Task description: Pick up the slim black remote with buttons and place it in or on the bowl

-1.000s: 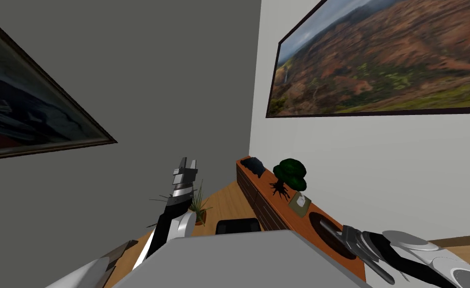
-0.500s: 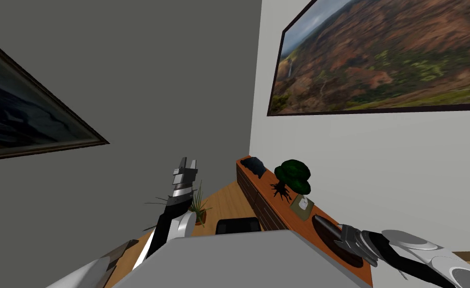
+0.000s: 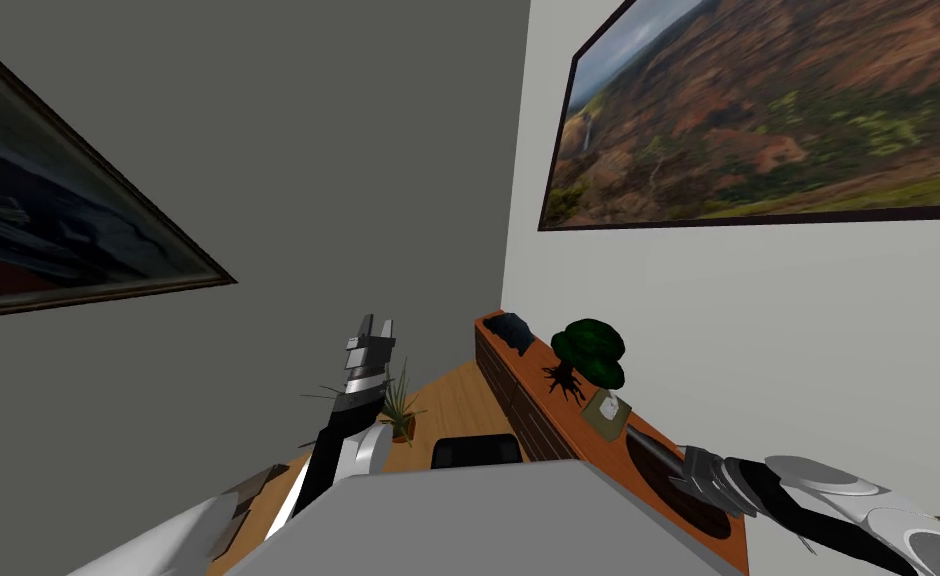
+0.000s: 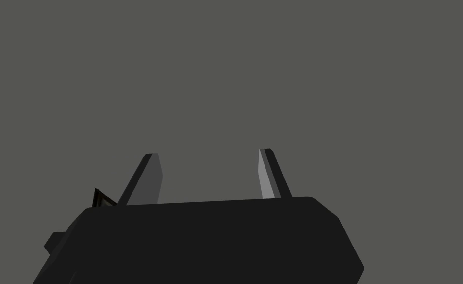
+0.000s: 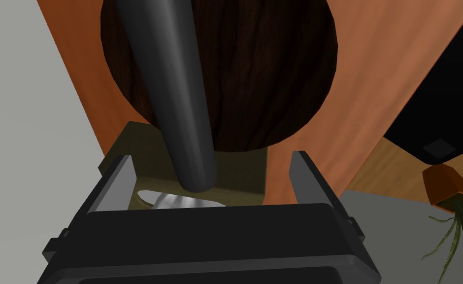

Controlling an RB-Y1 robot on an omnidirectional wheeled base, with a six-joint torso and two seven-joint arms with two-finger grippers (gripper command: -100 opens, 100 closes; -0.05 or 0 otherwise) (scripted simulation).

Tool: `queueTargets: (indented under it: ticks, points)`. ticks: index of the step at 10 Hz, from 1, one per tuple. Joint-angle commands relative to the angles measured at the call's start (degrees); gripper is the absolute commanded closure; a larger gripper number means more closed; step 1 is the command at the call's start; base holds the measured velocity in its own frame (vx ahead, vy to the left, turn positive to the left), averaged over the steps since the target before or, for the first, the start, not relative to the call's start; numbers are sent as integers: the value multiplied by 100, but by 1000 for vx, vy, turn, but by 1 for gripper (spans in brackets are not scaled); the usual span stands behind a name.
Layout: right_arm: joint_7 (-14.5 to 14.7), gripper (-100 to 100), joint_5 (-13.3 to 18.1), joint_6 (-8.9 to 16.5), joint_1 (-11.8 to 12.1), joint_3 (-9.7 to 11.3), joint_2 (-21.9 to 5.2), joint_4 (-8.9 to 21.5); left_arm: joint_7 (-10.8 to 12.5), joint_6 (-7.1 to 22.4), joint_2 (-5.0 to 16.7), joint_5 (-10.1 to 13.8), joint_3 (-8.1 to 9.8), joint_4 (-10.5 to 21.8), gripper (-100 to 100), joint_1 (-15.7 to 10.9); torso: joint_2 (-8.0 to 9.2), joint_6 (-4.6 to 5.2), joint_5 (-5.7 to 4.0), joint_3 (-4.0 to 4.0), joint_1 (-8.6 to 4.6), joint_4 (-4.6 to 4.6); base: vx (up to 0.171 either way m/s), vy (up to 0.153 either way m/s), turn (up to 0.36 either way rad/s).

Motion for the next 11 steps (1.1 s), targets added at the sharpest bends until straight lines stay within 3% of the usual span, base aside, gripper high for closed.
queueTargets:
  ticks: [1, 5, 6, 9, 10, 11]
  points:
    - [-108, -100, -67, 74, 34, 70, -127, -174, 0, 0, 0, 0, 0, 0, 0, 0, 0, 0, 0, 0, 0, 0, -52, -7, 57]
    - [-561, -100, -581, 353, 48, 577, -751, -837, 0, 0, 0, 0, 0, 0, 0, 0, 13, 1, 1, 8, 3, 3, -92, 5, 139]
    - [-561, -100, -581, 353, 48, 577, -751, -837, 0, 0, 0, 0, 0, 0, 0, -1, 18, 1, 0, 11, 1, 4, -77, -2, 46]
    - [-901, -100, -967, 562, 58, 957, -1219, -1328, 0, 0, 0, 0, 0, 0, 0, 0, 10, 2, 0, 6, 4, 2, -88, 13, 137]
    - [-901, -100, -967, 562, 58, 957, -1219, -1335, 0, 0, 0, 0, 0, 0, 0, 0, 14, 2, 0, 8, 3, 3, -72, 5, 40]
    - [-1014, -100, -1095, 631, 61, 1084, -1375, -1501, 0, 0, 0, 0, 0, 0, 0, 1, 8, 6, -1, 5, 0, 2, -58, 3, 72]
